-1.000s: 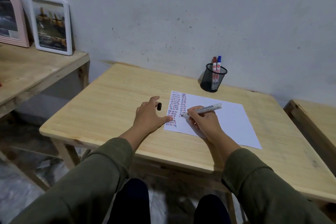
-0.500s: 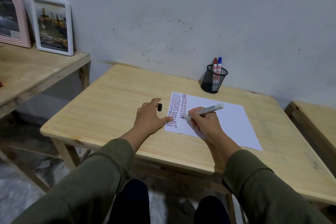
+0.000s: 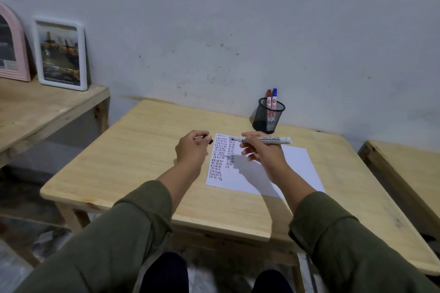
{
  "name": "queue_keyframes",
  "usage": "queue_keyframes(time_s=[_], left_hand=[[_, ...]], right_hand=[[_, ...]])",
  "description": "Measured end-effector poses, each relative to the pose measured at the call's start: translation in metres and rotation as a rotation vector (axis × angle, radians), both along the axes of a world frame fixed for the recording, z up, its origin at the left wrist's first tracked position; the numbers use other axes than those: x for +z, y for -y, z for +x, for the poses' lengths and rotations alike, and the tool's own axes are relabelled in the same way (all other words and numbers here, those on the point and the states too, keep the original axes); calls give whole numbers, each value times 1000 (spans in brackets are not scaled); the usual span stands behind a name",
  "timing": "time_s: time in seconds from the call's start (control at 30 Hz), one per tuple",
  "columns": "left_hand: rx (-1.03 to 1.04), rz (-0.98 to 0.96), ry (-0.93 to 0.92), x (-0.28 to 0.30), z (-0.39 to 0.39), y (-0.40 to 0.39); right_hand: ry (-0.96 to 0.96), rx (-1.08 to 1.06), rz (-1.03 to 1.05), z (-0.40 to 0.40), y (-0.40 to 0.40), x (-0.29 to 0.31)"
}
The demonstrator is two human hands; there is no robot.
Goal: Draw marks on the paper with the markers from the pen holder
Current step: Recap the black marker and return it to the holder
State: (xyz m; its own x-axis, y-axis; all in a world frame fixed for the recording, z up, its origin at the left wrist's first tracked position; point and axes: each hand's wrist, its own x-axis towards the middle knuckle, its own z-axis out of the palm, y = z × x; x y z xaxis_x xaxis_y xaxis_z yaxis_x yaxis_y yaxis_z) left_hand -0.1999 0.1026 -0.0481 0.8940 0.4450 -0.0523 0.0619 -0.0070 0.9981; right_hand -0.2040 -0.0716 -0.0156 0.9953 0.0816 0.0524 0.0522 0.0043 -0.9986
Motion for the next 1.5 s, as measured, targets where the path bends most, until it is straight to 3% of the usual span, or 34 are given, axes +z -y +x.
queue_keyframes(time_s=[0.1,0.4,0.77,1.13,1.3,1.5], left_hand=[[-27,-181,10,18,8,12],[-138,-365,49,47,22,37],[-238,-387,56,61,25,52],[-277,-384,-68,73,25,53],[-271,-555,-51,79,24,64],[-310,-385,55,70,26,67]], right_hand=[[52,13,12,4,-1,20],[146,42,30,12,3,49],[160,39,23,19,14,53],[175,127,-71,18,17,57],[149,74,46,17,15,60],[7,64,253,11,21,63]])
